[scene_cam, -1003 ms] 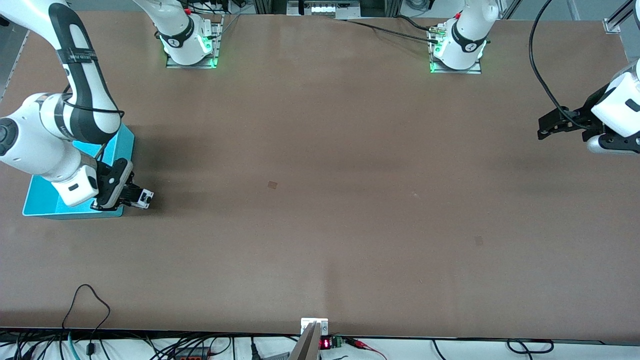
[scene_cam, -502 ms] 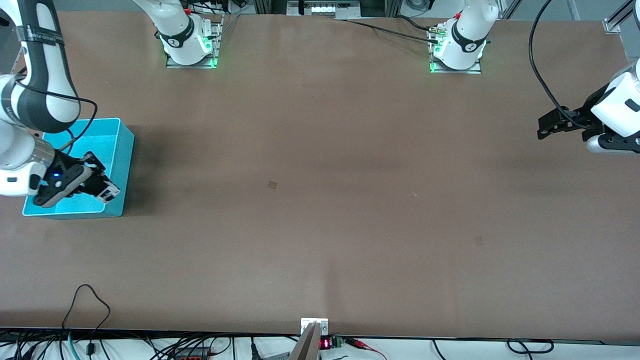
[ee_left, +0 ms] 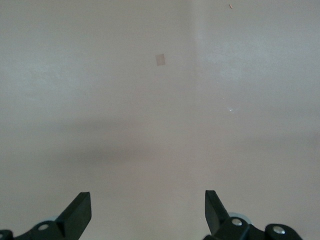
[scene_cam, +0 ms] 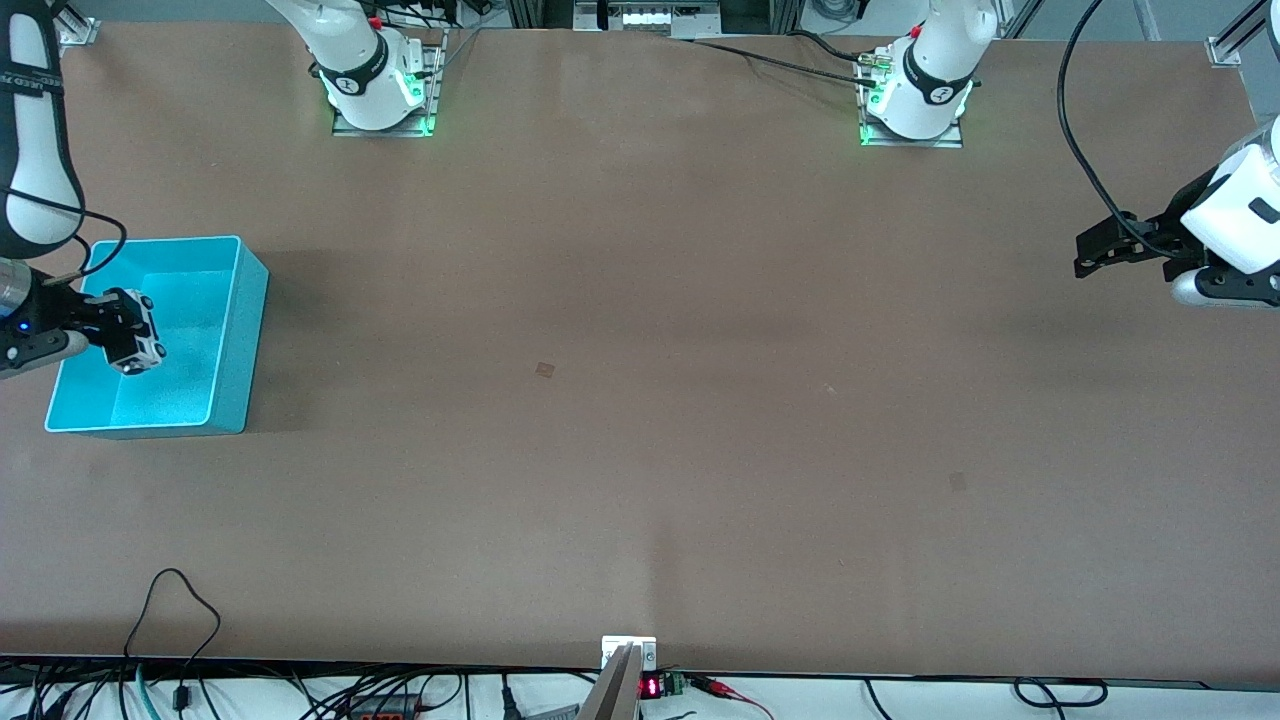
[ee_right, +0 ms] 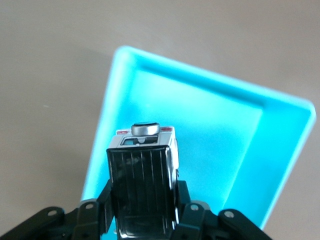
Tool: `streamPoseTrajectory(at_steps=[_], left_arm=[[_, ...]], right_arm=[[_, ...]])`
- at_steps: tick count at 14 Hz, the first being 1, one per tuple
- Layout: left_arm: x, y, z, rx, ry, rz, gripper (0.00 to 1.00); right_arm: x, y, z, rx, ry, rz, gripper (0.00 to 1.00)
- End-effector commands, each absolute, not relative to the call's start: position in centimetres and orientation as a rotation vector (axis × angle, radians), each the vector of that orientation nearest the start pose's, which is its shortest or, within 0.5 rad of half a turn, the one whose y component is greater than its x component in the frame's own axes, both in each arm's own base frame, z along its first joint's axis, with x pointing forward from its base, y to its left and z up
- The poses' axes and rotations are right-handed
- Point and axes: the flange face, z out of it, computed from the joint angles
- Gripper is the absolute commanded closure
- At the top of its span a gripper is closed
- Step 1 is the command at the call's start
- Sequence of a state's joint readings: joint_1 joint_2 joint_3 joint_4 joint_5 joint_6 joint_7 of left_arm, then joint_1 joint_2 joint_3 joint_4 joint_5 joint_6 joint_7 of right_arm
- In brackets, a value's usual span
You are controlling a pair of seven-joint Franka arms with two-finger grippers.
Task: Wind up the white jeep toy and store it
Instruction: 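Lift the jeep with the right gripper over the cyan bin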
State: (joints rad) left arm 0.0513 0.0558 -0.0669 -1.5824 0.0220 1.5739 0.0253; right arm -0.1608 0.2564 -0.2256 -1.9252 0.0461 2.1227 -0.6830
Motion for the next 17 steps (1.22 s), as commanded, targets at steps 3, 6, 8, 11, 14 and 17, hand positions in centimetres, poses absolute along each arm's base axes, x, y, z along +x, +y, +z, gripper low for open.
streamPoseTrajectory(at_steps=[3, 6, 8, 11, 14, 17], left_arm=[[56.2, -0.3, 59.3, -3.131, 0.063, 0.108, 0.00], [56.2, -0.4, 59.4, -3.129, 0.063, 0.106, 0.00], [56.2, -0.4, 59.4, -3.129, 0.063, 0.106, 0.00], [56.2, -0.4, 59.3, -3.129, 0.063, 0.108, 0.00], [56.2, -0.4, 59.4, -3.129, 0.063, 0.108, 0.00], [56.2, -0.2, 59.4, -3.130, 0.061, 0.108, 0.00]], right_arm=[[53.7, -22.3, 33.5, -3.118, -0.107, 0.143, 1.00], [53.5, -22.6, 33.0, -3.127, -0.063, 0.171, 1.00], [53.5, -22.9, 32.2, -3.126, -0.057, 0.188, 1.00], [53.5, -22.9, 31.8, -3.120, -0.057, 0.208, 1.00], [52.9, -23.9, 30.9, -3.117, -0.009, 0.230, 1.00], [52.5, -24.6, 31.3, -3.131, -0.006, 0.221, 1.00]])
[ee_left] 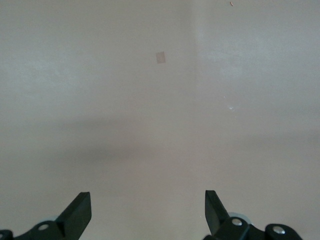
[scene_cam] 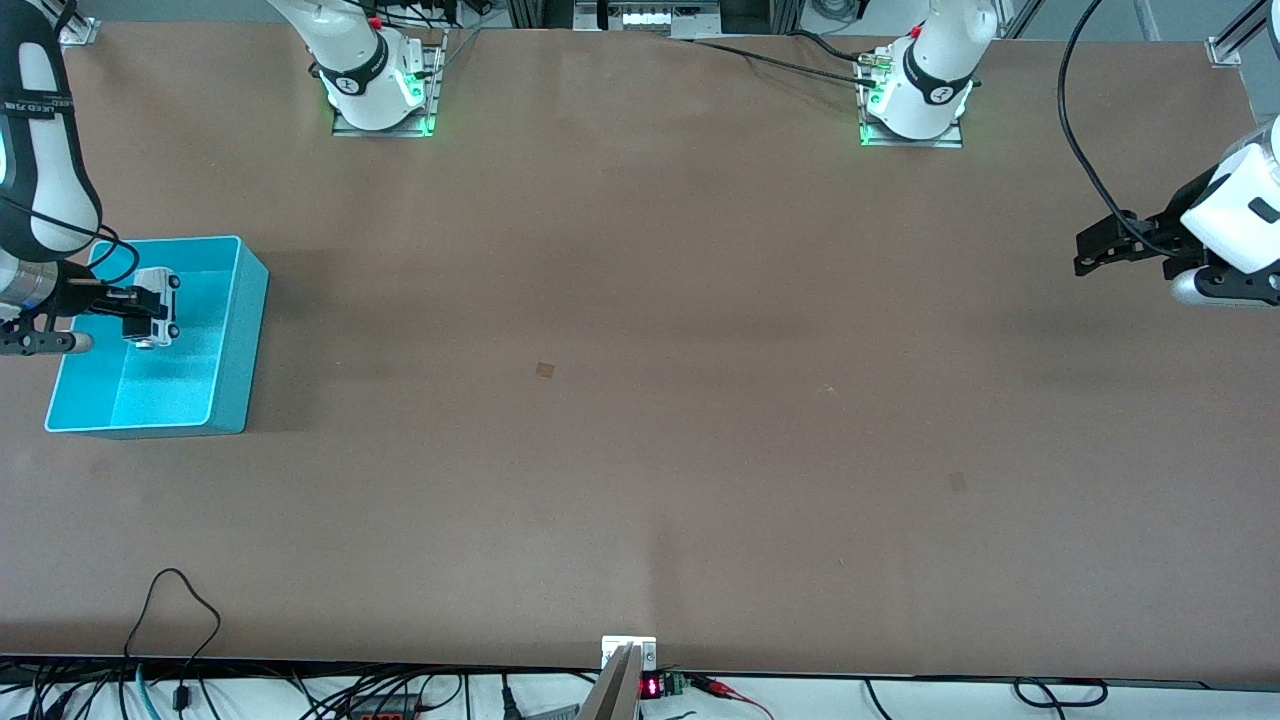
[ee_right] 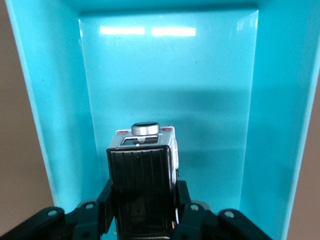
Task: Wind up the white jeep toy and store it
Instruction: 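Lower the jeep into the bin and open the right gripper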
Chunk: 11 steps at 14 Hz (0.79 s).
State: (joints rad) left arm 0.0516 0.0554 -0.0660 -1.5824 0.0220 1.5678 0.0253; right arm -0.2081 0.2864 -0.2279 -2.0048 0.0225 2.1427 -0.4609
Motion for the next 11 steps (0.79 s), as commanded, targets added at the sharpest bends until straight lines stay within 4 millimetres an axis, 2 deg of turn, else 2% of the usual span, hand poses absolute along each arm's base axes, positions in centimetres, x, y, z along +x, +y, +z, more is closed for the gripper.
streamPoseTrajectory(at_steps=[1, 2, 6, 11], left_arm=[[56.2, -0.2, 59.4, -3.130, 0.060, 0.108, 0.00], [56.2, -0.2, 59.3, -3.130, 0.061, 0.108, 0.00], [56.2, -0.3, 59.3, -3.128, 0.063, 0.108, 0.00], [56.2, -0.3, 59.3, -3.128, 0.061, 0.108, 0.00]], right_arm=[[52.4, -24.9, 31.5, -3.136, 0.012, 0.201, 1.00], [51.9, -25.6, 31.3, -3.141, 0.036, 0.181, 1.00], [49.1, -24.4, 28.0, -3.179, 0.059, 0.033, 1.00], [48.2, -24.2, 25.7, -3.181, 0.074, 0.045, 1.00]])
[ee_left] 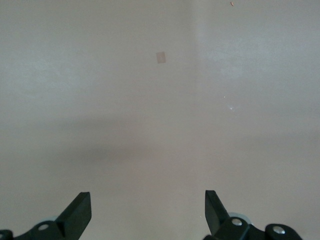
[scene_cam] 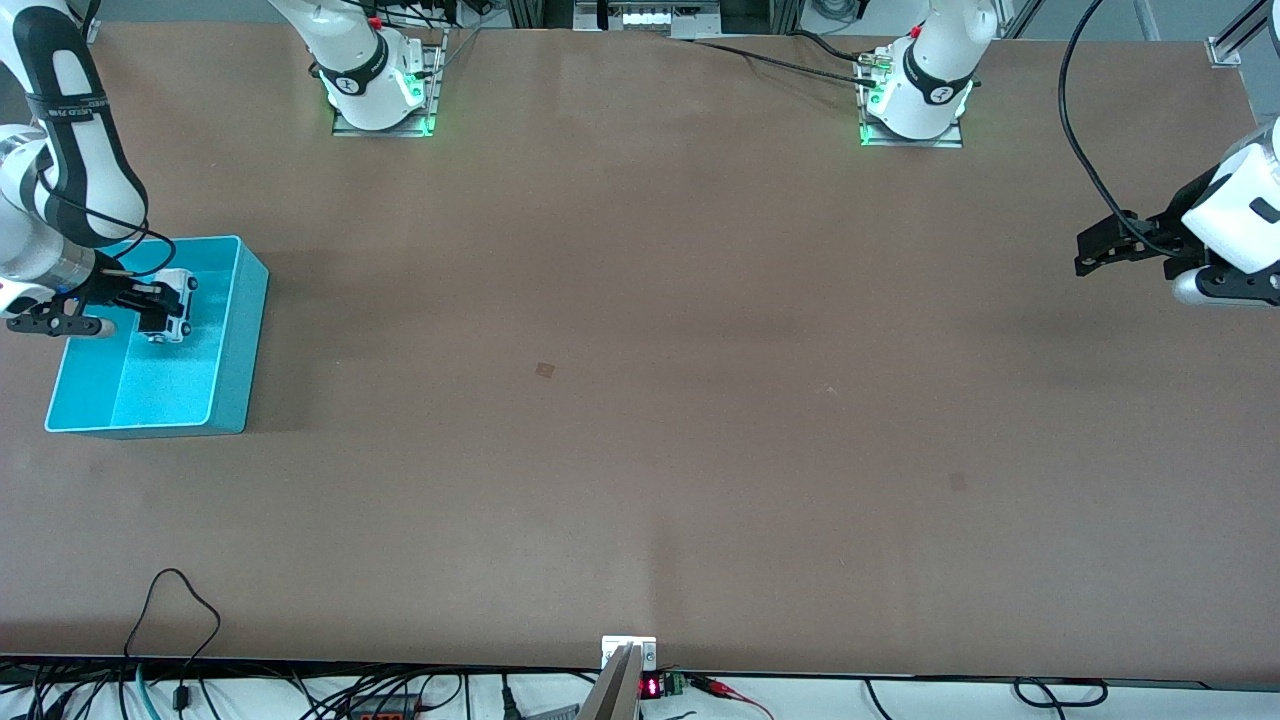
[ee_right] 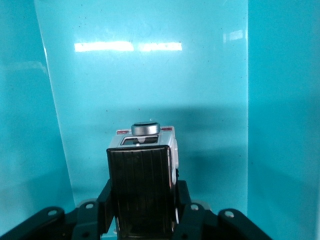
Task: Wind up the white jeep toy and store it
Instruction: 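Lower the jeep into the bin and open the right gripper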
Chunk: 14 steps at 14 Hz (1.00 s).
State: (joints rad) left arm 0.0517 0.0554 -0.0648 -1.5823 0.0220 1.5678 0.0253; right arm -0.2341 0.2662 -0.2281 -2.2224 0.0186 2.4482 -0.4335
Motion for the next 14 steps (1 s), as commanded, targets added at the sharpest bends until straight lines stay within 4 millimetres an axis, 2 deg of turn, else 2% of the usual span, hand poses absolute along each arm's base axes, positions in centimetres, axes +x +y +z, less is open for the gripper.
streamPoseTrajectory(at_steps=[1, 6, 9, 14], left_arm=[[56.2, -0.5, 59.4, -3.128, 0.065, 0.106, 0.00], [56.2, -0.7, 59.4, -3.128, 0.070, 0.103, 0.00], [56.2, -0.7, 59.4, -3.128, 0.070, 0.103, 0.00], [56.2, -0.6, 59.3, -3.128, 0.070, 0.103, 0.00]], right_arm=[[48.1, -24.1, 25.1, -3.181, 0.071, 0.052, 1.00], [48.1, -24.5, 22.7, -3.191, 0.072, 0.063, 1.00], [48.0, -24.6, 22.3, -3.187, 0.078, 0.074, 1.00], [47.9, -24.6, 21.4, -3.182, 0.085, 0.094, 0.93]])
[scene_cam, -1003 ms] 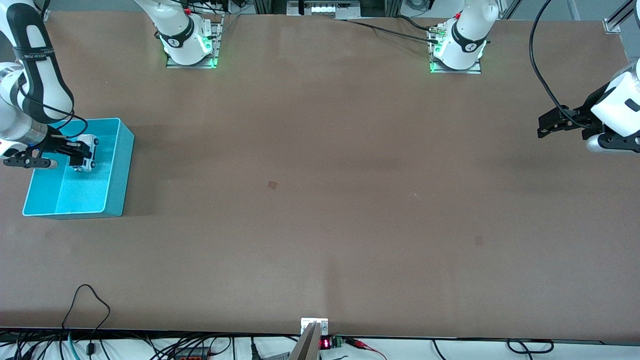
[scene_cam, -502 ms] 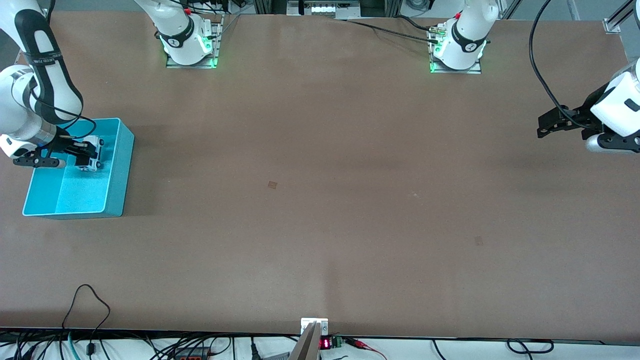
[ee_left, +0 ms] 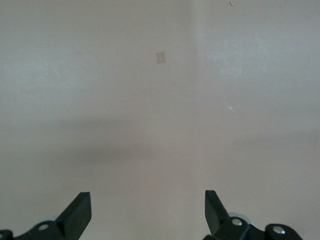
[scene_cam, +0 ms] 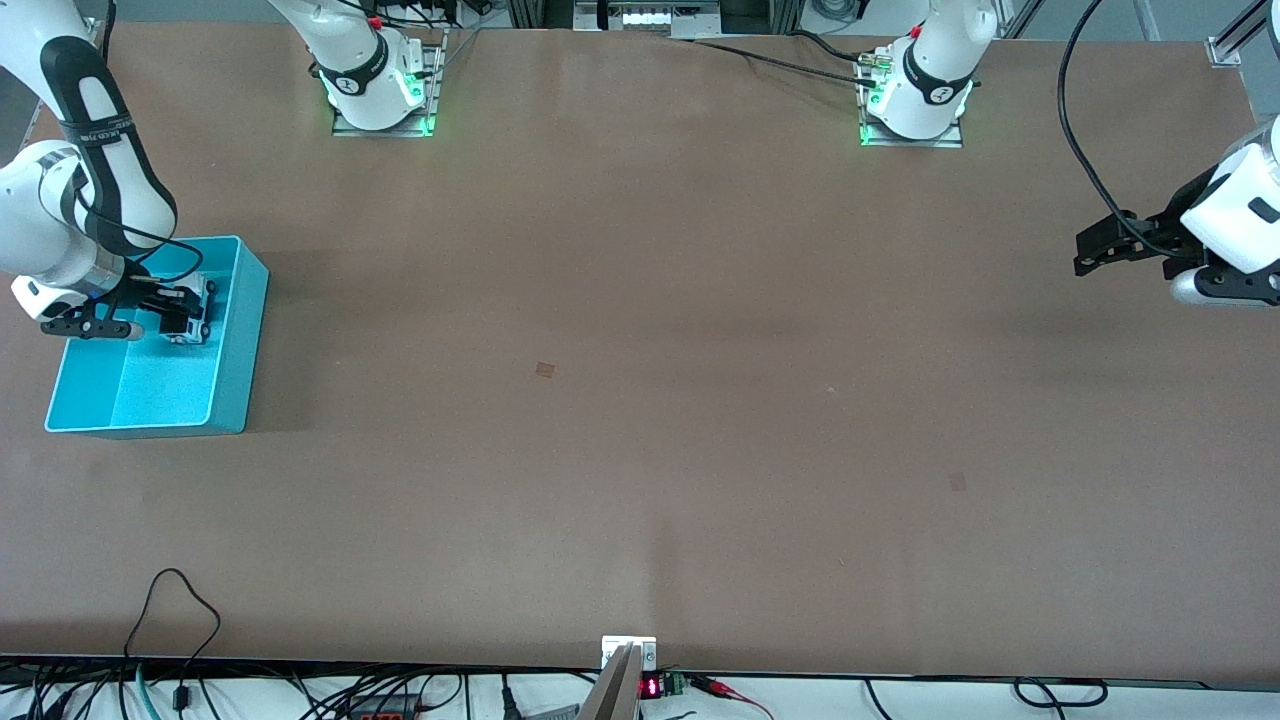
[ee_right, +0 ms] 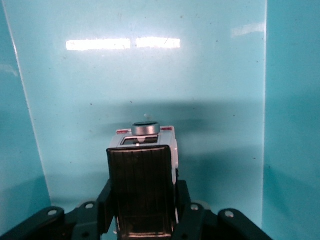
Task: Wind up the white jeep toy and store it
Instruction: 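Lower the jeep into the bin and open the right gripper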
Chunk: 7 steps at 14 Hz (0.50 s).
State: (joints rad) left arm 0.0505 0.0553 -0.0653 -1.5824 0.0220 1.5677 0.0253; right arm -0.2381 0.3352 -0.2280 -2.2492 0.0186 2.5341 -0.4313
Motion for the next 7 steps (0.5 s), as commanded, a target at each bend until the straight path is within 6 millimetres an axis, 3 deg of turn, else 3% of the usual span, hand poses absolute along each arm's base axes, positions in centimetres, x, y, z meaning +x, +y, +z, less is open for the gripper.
streamPoseTrajectory(at_steps=[1, 5, 7], left_arm=[[56.25, -0.65, 59.34, -3.128, 0.073, 0.103, 0.00], [56.19, -0.73, 59.41, -3.126, 0.073, 0.103, 0.00], [56.23, -0.72, 59.32, -3.126, 0.073, 0.106, 0.00]], right_arm=[[47.92, -24.65, 21.42, -3.182, 0.085, 0.094, 0.88], [48.14, -24.77, 21.26, -3.179, 0.099, 0.091, 0.65], [48.49, -24.73, 21.54, -3.183, 0.091, 0.080, 0.42]])
